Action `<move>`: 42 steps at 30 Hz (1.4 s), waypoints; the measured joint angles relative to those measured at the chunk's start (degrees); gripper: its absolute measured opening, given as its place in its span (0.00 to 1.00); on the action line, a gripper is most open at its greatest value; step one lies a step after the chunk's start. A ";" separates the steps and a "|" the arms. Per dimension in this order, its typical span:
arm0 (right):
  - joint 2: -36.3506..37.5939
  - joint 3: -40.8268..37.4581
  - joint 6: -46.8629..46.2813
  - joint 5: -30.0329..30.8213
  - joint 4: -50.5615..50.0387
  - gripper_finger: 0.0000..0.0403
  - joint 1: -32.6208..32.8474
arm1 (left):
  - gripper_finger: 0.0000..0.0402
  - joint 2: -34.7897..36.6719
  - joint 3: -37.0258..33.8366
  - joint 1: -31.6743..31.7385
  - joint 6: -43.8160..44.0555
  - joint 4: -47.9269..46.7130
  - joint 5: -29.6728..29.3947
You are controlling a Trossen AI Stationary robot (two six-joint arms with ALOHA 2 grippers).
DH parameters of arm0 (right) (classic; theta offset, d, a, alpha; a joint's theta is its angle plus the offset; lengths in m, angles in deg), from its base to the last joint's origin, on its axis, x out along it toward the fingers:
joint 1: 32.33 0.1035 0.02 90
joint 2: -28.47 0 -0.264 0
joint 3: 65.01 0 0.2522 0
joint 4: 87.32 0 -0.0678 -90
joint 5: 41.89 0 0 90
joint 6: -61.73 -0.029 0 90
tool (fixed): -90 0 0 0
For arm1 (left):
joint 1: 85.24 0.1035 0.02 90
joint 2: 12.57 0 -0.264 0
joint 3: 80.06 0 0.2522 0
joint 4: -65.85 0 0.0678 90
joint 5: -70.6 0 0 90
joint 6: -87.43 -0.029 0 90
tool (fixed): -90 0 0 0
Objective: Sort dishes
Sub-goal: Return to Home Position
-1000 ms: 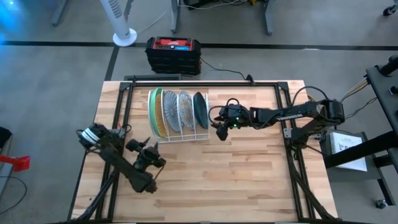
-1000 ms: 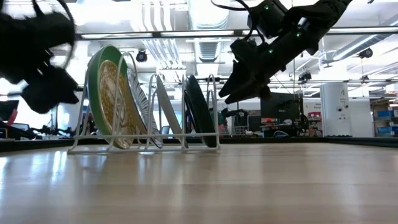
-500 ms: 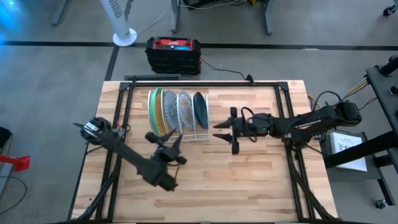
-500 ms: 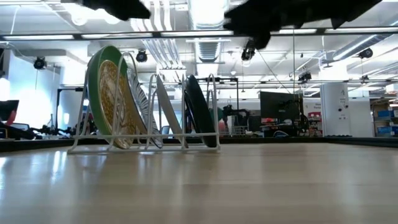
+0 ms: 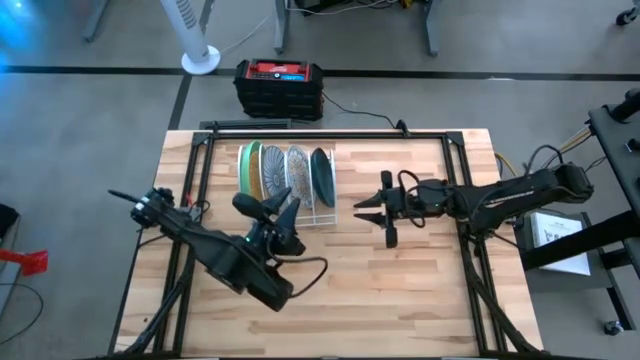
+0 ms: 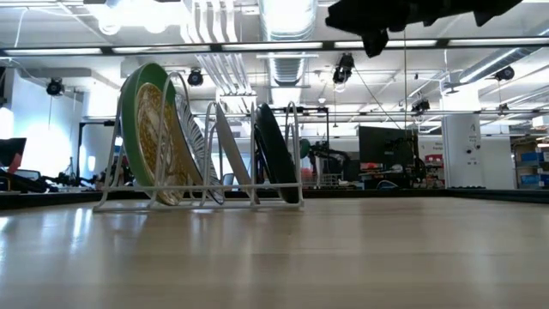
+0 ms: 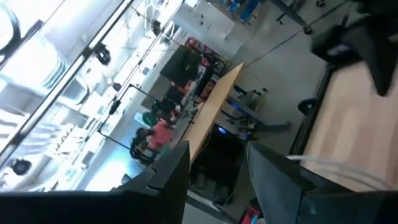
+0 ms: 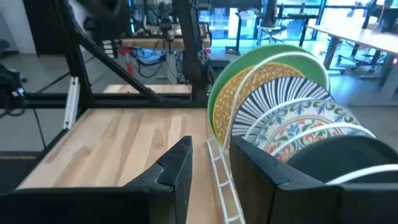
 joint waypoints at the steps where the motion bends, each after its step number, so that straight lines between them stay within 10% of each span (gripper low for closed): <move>1: 0.85 0.00 0.01 -0.03 -0.49 0.24 0.19 | 0.38 0.01 2.34 0.04 -1.48 -0.09 0.05; 6: 6.14 0.00 1.27 -0.03 -4.93 0.22 0.21 | 0.38 0.01 12.81 0.49 -8.51 0.47 5.78; 14: 12.80 -0.12 3.65 -0.11 -9.92 0.19 0.23 | 0.38 -0.08 17.88 2.75 -26.98 26.17 36.00; 19: 14.81 -1.01 3.25 -3.12 -12.94 0.18 0.59 | 0.38 -0.21 10.52 2.49 -45.53 53.27 52.19; 26: 20.24 -4.46 3.23 -3.24 -12.26 0.19 5.09 | 0.38 0.07 -3.28 4.45 -49.41 62.99 44.50; 35: 20.97 -12.57 7.80 -1.46 10.73 0.12 7.05 | 0.38 4.63 -26.31 14.91 -55.16 97.56 68.30; 42: 14.01 -11.74 10.00 -1.24 11.06 0.07 3.25 | 0.38 12.85 -40.34 17.24 -53.75 103.66 64.63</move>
